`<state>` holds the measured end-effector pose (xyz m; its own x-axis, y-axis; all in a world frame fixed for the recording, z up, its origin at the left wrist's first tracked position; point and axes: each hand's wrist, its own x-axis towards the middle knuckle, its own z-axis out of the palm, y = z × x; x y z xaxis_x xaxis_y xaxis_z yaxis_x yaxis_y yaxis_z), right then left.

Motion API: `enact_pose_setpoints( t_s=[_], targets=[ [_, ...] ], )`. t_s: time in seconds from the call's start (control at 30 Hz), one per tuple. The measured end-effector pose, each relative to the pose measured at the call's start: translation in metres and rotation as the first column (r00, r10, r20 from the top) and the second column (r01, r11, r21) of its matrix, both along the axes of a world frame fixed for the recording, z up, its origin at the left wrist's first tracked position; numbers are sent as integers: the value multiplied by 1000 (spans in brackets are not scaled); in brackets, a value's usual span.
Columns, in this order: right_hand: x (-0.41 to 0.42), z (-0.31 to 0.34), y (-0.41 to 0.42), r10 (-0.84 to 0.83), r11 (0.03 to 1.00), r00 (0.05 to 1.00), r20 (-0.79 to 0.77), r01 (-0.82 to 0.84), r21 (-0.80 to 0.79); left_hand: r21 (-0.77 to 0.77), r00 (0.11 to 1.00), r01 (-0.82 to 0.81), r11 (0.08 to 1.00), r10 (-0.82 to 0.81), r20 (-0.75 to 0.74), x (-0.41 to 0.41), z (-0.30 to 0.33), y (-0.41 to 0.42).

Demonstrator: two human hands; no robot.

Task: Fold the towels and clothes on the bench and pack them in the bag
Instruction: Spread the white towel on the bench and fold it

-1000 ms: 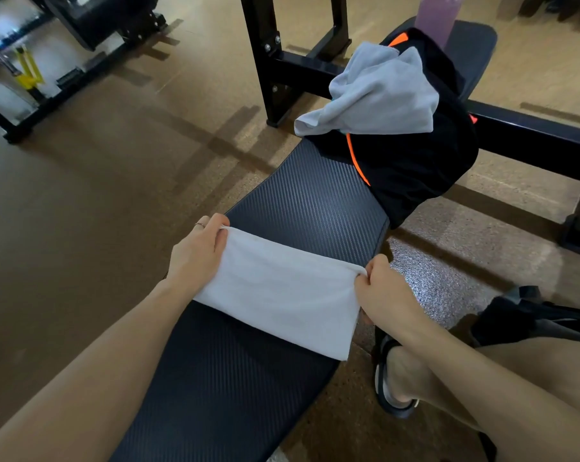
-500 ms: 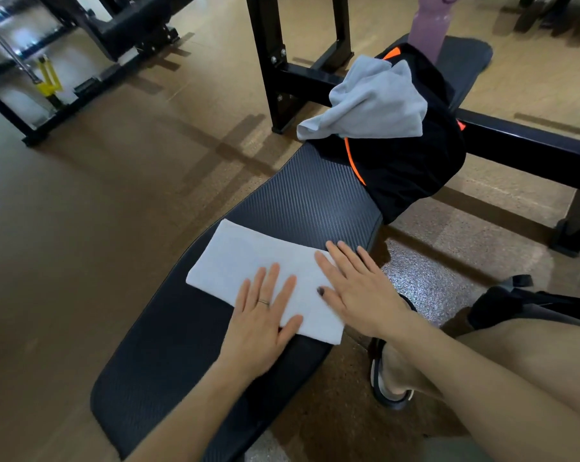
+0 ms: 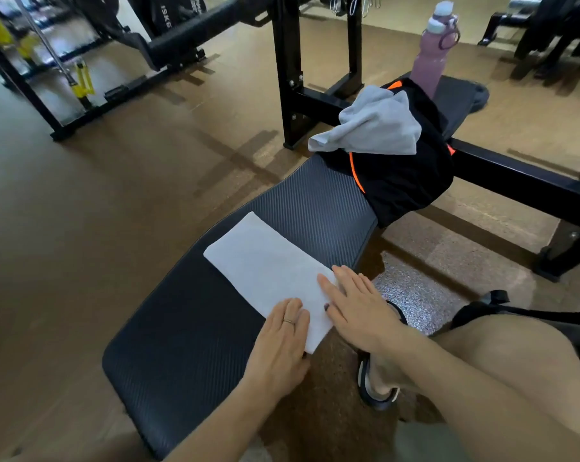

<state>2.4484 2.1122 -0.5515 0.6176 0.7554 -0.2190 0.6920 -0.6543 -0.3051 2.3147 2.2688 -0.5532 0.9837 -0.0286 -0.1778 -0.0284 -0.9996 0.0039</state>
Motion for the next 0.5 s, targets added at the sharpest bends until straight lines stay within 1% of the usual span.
enact_pose_setpoints(
  t_s=[0.03,0.1,0.17,0.23,0.37,0.43,0.5],
  targets=[
    [3,1,-3,20,999,1000,-13,-19,26,-10,999,-31,999,31,37,-2,-3,-2],
    [8,1,-5,108,992,994,10,-108,64,-7,995,-50,999,51,81,-6,-6,-6],
    [9,-4,-5,227,973,972,56,-229,34,14,992,-50,999,48,118,-8,-7,-10],
    [9,-7,-3,300,953,946,125,-301,-9,-2,988,-50,999,49,144,-10,-3,-10],
    [12,1,-3,322,937,904,281,-347,45,-71,976,-27,997,42,213,-22,2,4],
    [12,6,-5,345,922,891,297,-381,74,-116,974,-1,993,27,224,-32,6,18],
    [8,10,-7,359,900,882,306,-414,137,-148,977,36,988,-4,213,-41,10,34]
  ],
)
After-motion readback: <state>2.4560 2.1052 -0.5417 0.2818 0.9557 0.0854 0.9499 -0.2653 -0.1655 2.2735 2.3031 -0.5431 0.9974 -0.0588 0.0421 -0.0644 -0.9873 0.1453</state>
